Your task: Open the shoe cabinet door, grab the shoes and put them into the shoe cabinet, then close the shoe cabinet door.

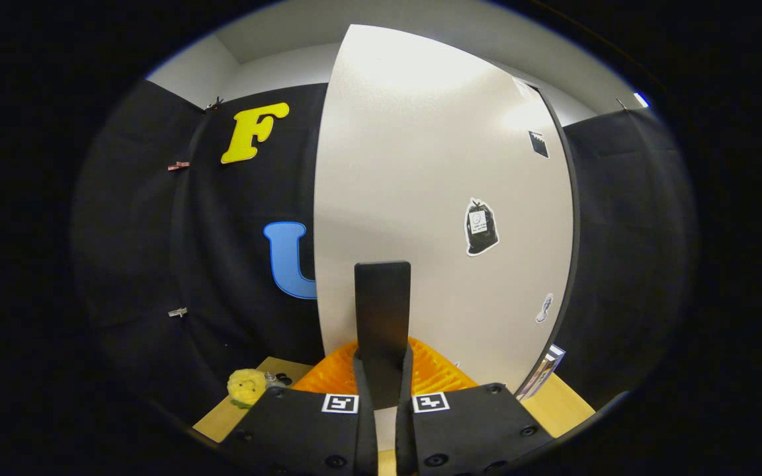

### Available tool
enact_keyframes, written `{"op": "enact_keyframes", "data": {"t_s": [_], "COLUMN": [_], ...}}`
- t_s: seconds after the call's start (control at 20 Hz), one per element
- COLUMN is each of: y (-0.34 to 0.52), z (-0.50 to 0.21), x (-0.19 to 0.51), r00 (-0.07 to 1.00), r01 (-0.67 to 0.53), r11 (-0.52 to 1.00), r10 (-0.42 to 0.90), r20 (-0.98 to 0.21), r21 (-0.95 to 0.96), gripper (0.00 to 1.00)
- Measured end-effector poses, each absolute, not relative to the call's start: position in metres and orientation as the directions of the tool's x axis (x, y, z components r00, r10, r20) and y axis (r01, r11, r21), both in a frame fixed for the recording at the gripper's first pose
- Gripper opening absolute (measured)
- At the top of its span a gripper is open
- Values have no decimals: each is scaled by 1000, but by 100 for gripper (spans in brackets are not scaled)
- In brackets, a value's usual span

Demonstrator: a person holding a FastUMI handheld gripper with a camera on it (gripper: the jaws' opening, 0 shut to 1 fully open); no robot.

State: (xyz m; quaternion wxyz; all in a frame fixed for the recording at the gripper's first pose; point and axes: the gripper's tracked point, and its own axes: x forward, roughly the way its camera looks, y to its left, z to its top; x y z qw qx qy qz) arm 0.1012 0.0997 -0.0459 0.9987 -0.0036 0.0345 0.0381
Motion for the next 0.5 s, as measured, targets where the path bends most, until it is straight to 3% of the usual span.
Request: {"op": "enact_keyframes", "data": {"t_s": [0.5], "y": [28], "z": [-40], "x": [23], "r00": [993], "r01": [-100], "r11": [995], "r10": [102], "r20": [-62], "r21": [21], "gripper": [14]}}
